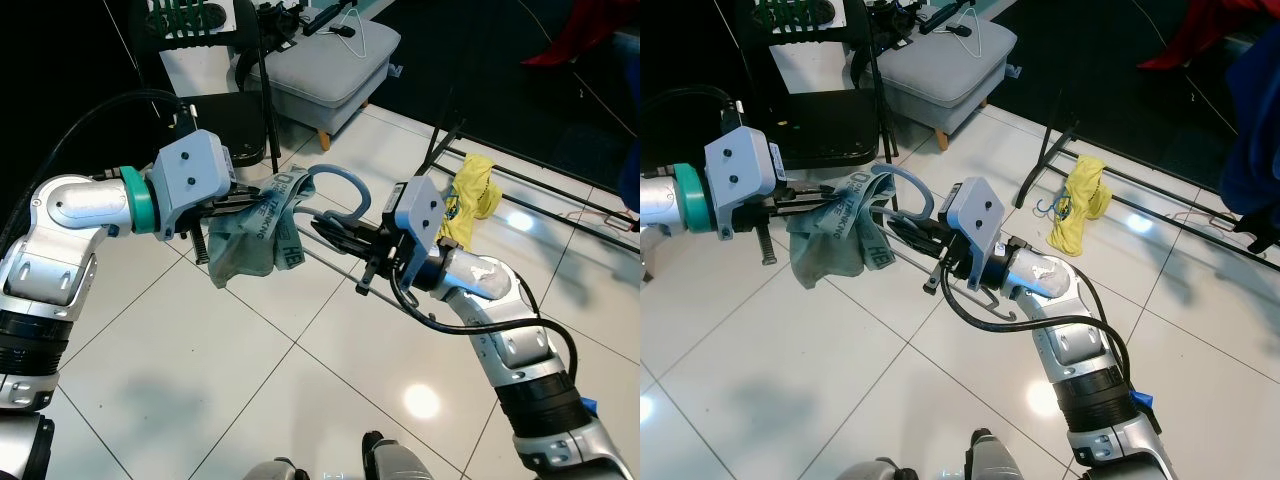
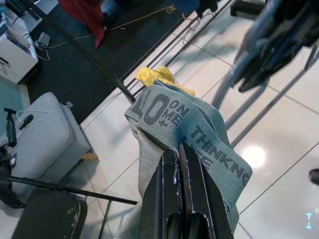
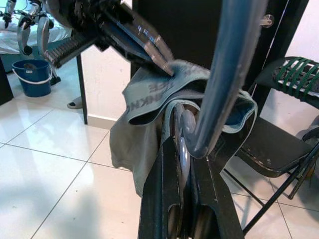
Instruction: Hang hanger
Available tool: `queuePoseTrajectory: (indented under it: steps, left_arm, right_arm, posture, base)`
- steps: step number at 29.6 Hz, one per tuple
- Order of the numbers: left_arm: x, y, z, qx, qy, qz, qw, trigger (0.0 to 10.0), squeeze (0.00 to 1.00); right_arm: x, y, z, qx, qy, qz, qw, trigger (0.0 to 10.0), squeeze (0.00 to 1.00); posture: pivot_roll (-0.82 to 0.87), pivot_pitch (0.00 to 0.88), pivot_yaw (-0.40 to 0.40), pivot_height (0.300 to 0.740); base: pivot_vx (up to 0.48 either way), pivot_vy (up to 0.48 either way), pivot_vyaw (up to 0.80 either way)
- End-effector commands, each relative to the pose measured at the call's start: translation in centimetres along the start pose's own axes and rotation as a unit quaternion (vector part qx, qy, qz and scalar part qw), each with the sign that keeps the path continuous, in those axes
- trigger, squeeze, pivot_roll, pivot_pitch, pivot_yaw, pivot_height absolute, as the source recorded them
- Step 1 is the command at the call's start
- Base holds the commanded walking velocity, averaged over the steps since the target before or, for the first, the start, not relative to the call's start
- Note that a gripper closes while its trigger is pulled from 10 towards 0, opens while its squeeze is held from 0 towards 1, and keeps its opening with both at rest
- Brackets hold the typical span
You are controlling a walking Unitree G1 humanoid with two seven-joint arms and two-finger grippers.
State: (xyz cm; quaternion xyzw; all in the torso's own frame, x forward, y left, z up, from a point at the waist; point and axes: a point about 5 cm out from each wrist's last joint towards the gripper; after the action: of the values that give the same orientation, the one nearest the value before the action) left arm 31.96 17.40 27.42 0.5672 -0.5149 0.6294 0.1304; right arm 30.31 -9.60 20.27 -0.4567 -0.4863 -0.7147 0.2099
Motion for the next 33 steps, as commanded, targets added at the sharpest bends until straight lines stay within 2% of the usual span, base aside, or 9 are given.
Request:
queuePoseTrajectory:
  steps: [1, 2, 9, 12, 19, 25, 26, 30, 33]
  left_arm:
    - [0.8, -0.6, -0.4, 0.012, 0.013, 0.001, 1.0, 1.4, 0.0]
    - [1.2, -1.4, -0.6, 0.028, 0.02, 0.004, 0.999, 10.0, 0.0]
    - [2.1, -4.4, -1.3, 0.101, 0.018, 0.043, 0.994, 10.0, 0.0]
    - [1.8, -4.9, -1.4, 0.121, 0.001, 0.06, 0.991, 10.0, 0.0]
    - [1.5, -5.3, -1.2, 0.145, -0.009, 0.06, 0.988, 10.0, 0.0]
    - [1.5, -5.6, -1.4, 0.138, -0.003, 0.059, 0.989, 10.0, 0.0]
    - [2.4, -5.6, -1.9, 0.121, 0.027, 0.043, 0.991, 10.0, 0.0]
    - [4.2, -5.4, -2.5, 0.079, 0.071, 0.027, 0.994, 10.0, 0.0]
    - [4.9, -5.2, -2.7, 0.062, 0.085, 0.027, 0.994, 10.0, 0.0]
  right_arm:
    - [0.1, -0.1, 0.1, 0.005, 0.007, 0.002, 1.0, 10.0, 0.0]
    - [0.1, -0.1, 0.1, 0.007, 0.006, 0.002, 1.0, 10.0, 0.0]
    - [0.2, -0.3, 0.1, 0.015, 0.007, 0.003, 1.0, 10.0, 0.0]
    - [0.3, -0.4, 0.1, 0.015, 0.01, 0.002, 1.0, 10.0, 0.0]
    - [0.5, -0.4, 0.1, 0.015, 0.015, 0.001, 1.0, 10.0, 0.0]
    - [1.1, 0.0, 0.2, 0.006, 0.025, -0.003, 1.0, 10.0, 0.0]
    - [0.8, 0.2, 0.0, -0.002, 0.021, -0.002, 1.0, 10.0, 0.0]
    - [0.2, 1.0, -0.2, -0.033, 0.012, -0.001, 0.999, 10.0, 0.0]
    - [0.0, 1.4, -0.2, -0.049, 0.013, 0.0, 0.999, 10.0, 0.0]
  posture:
    - [0.06, 0.081, 0.146, 0.74]
    - [0.06, 0.081, 0.145, 0.74]
    - [0.06, 0.079, 0.148, 0.74]
    - [0.06, 0.08, 0.148, 0.74]
    - [0.06, 0.08, 0.148, 0.74]
    - [0.06, 0.079, 0.152, 0.74]
    - [0.06, 0.08, 0.15, 0.74]
    - [0.07, 0.078, 0.146, 0.74]
    - [0.07, 0.076, 0.146, 0.74]
  base:
    - [0.0, 0.0, 0.0]
    - [0.0, 0.0, 0.0]
    - [0.0, 0.0, 0.0]
    - [0.0, 0.0, 0.0]
    - [0.0, 0.0, 0.0]
    - [0.0, 0.0, 0.0]
    - [0.0, 0.0, 0.0]
    - [0.0, 0.0, 0.0]
    - [0.0, 0.0, 0.0]
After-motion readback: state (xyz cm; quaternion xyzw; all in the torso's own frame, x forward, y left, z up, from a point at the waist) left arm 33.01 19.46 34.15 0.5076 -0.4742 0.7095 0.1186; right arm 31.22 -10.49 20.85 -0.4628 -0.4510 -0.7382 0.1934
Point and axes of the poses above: a point about 5 cm out from each wrist's last joint towards the gripper, its own z axis pointing out of the wrist towards the gripper, its own x axis along the axis of the wrist's last joint, y = z × x, and after that the axes turned 11 degrees about -z, right-handed
